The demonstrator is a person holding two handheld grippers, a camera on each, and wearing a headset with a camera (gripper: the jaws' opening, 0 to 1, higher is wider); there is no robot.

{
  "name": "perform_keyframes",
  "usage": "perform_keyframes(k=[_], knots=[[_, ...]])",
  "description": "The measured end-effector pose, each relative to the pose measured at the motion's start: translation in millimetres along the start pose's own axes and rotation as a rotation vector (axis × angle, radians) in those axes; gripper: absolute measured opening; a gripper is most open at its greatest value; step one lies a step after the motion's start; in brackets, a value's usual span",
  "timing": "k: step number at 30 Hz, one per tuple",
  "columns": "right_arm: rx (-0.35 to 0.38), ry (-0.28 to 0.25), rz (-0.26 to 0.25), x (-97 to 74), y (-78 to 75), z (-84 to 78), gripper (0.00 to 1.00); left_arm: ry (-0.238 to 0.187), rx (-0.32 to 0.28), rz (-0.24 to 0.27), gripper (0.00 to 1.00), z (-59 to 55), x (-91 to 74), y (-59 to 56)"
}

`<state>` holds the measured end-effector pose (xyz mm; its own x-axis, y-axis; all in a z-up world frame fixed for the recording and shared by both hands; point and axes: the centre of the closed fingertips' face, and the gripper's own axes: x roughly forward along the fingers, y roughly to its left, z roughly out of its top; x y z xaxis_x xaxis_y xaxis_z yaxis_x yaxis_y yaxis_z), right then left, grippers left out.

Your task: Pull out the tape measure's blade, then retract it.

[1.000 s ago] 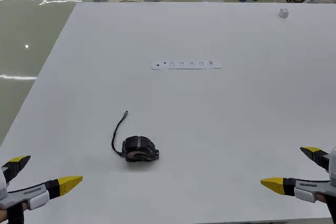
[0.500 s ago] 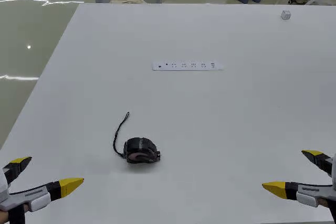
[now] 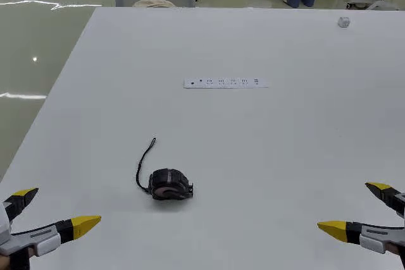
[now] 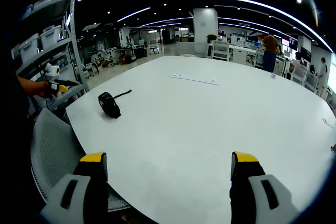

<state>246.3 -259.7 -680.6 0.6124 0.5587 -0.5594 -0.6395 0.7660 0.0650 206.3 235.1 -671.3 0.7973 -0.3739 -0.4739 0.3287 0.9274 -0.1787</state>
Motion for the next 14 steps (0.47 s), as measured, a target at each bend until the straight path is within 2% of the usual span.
perform_keyframes(k=[3,5,9,11,14], knots=[[0.001,0.010,0.002,-0.2,0.7,-1.0,1.00,-0.010,-0.003,-0.009,1.00,3.8,-0.4,-1.0],[0.020,0.040,0.002,0.1,1.0,-7.1,1.00,-0.011,-0.008,-0.009,1.00,3.8,-0.5,-0.6],[0.008,0.028,-0.013,-1.2,-1.3,-6.3,1.00,-0.008,-0.010,-0.005,1.00,2.1,-2.2,0.7],[0.000,0.003,-0.016,-2.2,-1.9,-4.0,1.00,-0.003,-0.010,-0.007,1.00,0.2,-2.9,0.3],[-0.011,0.000,-0.024,-2.7,-3.2,-5.0,1.00,0.019,-0.012,-0.011,1.00,-5.5,-3.3,0.5]])
